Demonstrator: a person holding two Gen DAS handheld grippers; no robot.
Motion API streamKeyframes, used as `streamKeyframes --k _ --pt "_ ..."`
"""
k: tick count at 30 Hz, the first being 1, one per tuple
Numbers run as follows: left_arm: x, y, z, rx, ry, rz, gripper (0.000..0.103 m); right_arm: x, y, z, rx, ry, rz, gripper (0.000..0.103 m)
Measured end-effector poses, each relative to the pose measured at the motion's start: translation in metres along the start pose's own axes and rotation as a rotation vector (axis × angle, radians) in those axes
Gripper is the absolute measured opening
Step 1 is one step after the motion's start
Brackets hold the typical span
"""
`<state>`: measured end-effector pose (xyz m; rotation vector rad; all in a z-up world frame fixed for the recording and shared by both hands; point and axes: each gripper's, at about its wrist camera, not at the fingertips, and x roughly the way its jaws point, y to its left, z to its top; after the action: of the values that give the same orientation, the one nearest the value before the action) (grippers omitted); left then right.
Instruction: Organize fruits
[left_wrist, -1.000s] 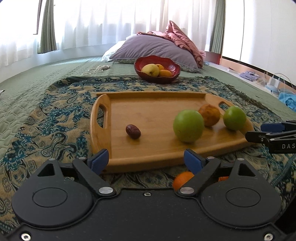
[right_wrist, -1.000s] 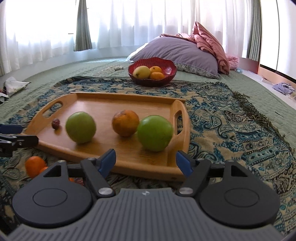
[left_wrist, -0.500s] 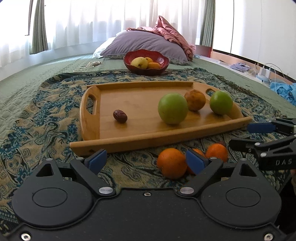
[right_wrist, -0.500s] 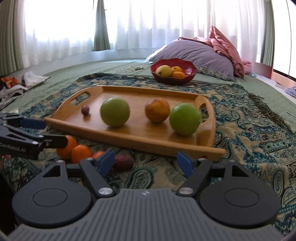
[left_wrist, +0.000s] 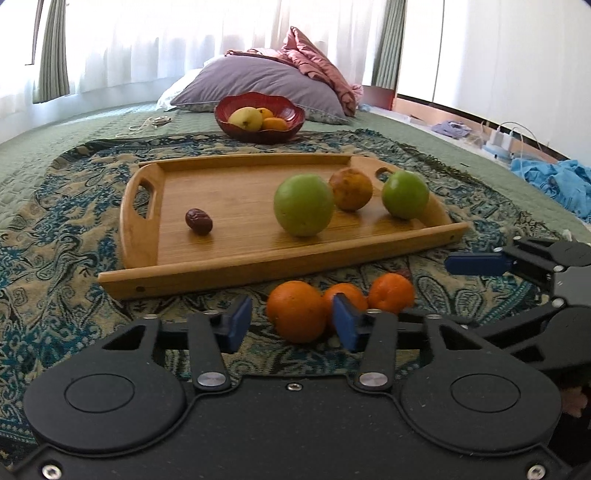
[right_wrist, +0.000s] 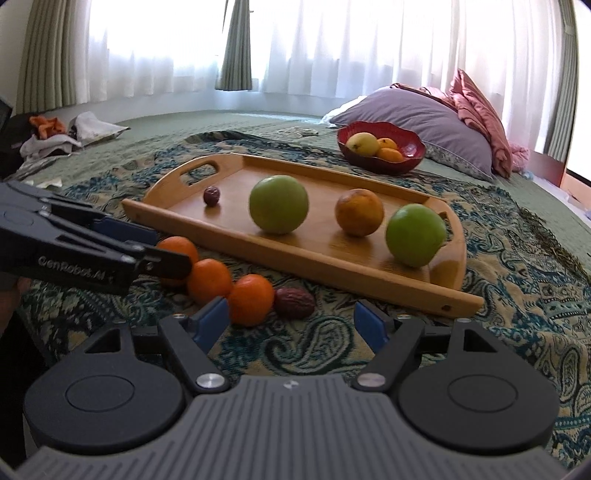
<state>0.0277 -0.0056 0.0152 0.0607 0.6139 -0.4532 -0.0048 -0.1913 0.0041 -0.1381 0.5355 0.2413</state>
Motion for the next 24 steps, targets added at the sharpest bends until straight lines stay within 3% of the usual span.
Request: streamKeyframes --k 7,11,21,24 --pt "-0.004 -0.001 -0.005 -0.014 -0.013 0.008 0.033 0.001 0.015 -0.002 -0.038 -0.025 -0.015 0.084" --pt "-0.007 -0.004 -0.006 0.037 -0.036 0.095 0.033 -0.004 0.022 -0.003 -0.07 -0.075 -0.053 0.071" --pt "-0.001 -0.003 -0.005 0.032 -0.044 0.098 0.034 -0.004 0.036 -0.005 -0.122 -0.099 -0.05 0.048" --pt "0.003 -0.004 -0.004 0.051 -0.061 0.126 0.042 -0.003 0.041 -0.005 -0.133 -0.103 -0.047 0.045"
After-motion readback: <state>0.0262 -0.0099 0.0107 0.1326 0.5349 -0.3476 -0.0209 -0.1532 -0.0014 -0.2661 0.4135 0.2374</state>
